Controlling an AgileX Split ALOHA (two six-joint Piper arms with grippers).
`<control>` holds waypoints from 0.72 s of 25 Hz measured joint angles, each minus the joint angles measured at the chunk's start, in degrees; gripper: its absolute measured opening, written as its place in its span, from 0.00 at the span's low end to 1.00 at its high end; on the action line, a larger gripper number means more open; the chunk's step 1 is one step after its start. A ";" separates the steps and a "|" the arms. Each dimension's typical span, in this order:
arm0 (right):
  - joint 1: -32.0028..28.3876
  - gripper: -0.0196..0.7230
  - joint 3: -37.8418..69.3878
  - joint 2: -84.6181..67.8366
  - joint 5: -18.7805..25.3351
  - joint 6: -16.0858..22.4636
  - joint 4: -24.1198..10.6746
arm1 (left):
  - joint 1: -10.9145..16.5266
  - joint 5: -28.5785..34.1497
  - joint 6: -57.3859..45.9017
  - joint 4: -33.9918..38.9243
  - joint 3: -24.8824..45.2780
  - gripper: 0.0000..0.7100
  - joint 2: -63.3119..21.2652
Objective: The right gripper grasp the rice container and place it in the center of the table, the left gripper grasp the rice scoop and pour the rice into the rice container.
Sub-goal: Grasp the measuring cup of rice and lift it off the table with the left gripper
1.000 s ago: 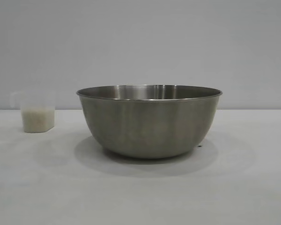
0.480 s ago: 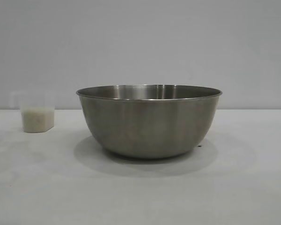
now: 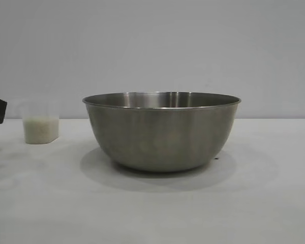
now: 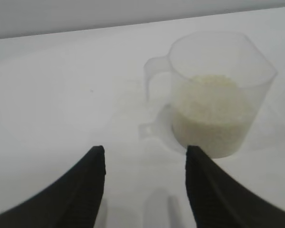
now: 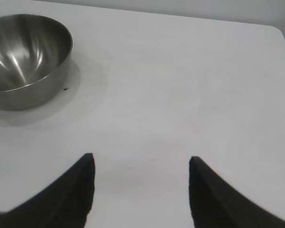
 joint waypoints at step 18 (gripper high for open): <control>0.00 0.54 0.00 0.00 0.00 0.00 0.04 | 1.30 0.00 -1.00 0.12 -5.85 0.46 5.79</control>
